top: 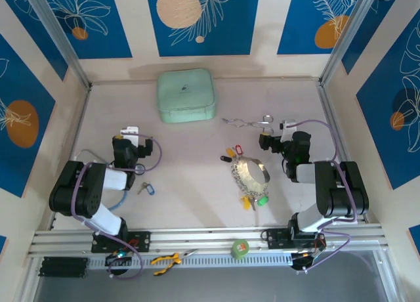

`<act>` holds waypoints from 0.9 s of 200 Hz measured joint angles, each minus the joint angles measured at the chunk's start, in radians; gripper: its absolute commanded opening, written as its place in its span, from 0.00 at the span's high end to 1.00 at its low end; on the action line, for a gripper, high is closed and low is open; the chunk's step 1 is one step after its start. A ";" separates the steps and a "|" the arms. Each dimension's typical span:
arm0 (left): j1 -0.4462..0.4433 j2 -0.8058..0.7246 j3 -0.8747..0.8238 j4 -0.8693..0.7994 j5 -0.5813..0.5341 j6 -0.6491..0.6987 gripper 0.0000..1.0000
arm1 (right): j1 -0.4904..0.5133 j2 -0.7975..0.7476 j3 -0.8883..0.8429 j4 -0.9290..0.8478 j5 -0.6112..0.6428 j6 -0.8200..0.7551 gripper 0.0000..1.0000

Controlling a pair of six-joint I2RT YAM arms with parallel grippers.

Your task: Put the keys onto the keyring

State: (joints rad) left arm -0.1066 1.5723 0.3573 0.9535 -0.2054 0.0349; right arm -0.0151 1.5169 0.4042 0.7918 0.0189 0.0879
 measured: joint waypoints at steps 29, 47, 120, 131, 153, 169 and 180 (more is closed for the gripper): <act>0.000 0.000 0.000 0.000 0.004 0.000 0.00 | 0.000 0.000 0.000 0.000 0.000 0.000 0.01; 0.000 0.000 0.000 0.000 0.004 0.000 0.00 | 0.000 0.000 0.000 0.000 0.000 0.000 0.01; 0.000 0.000 0.000 0.000 0.010 0.000 0.00 | 0.000 0.000 0.000 0.000 0.000 0.000 0.01; 0.000 0.000 0.000 0.000 0.013 0.000 0.00 | 0.000 0.000 0.000 0.000 0.000 0.000 0.04; 0.000 -0.022 -0.028 0.024 0.026 0.001 0.00 | 0.001 -0.027 0.008 -0.058 -0.002 -0.002 0.05; 0.000 -0.133 -0.080 -0.008 0.018 0.001 0.00 | 0.009 -0.118 0.044 -0.194 0.007 -0.001 0.06; 0.000 -0.246 -0.091 -0.064 0.011 -0.004 0.00 | 0.016 -0.196 0.080 -0.275 0.018 0.011 0.07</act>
State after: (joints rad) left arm -0.1070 1.3258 0.2661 0.8898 -0.1940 0.0307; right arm 0.0013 1.3212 0.4843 0.5171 0.0372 0.0986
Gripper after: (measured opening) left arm 0.998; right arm 0.946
